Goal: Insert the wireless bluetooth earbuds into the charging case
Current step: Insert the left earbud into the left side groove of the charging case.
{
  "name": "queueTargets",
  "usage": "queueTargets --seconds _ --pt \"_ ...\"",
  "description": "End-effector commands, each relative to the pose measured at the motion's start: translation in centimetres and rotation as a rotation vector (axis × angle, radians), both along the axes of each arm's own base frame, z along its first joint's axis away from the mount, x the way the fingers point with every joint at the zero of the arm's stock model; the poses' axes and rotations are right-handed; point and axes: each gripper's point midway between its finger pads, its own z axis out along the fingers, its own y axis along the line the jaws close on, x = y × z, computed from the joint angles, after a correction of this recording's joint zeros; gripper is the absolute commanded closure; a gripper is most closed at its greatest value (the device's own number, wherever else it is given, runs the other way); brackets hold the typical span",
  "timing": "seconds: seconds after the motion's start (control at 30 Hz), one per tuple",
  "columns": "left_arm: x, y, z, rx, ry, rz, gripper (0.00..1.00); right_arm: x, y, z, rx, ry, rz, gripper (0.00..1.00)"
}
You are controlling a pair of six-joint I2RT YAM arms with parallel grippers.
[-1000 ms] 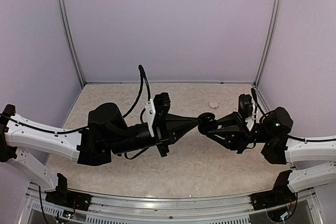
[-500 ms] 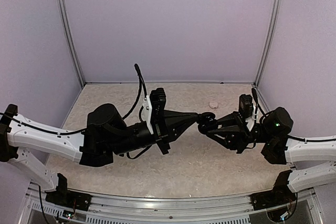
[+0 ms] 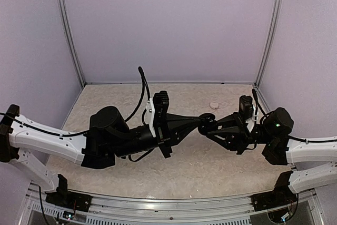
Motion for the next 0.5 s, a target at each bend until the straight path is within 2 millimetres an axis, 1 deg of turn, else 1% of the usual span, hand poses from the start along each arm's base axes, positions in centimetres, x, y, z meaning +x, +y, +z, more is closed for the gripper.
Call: queueTargets --seconds 0.0,0.3,0.47 --pt "-1.0 -0.1 0.8 -0.033 0.006 -0.044 1.0 -0.3 -0.3 1.5 0.041 -0.041 -0.011 1.0" --pt "-1.0 -0.3 -0.1 -0.007 0.035 -0.041 1.0 -0.7 -0.8 1.9 0.059 -0.075 -0.015 1.0" --pt "-1.0 -0.3 -0.2 -0.002 0.046 -0.047 1.0 -0.9 -0.8 2.0 0.061 -0.081 -0.011 1.0"
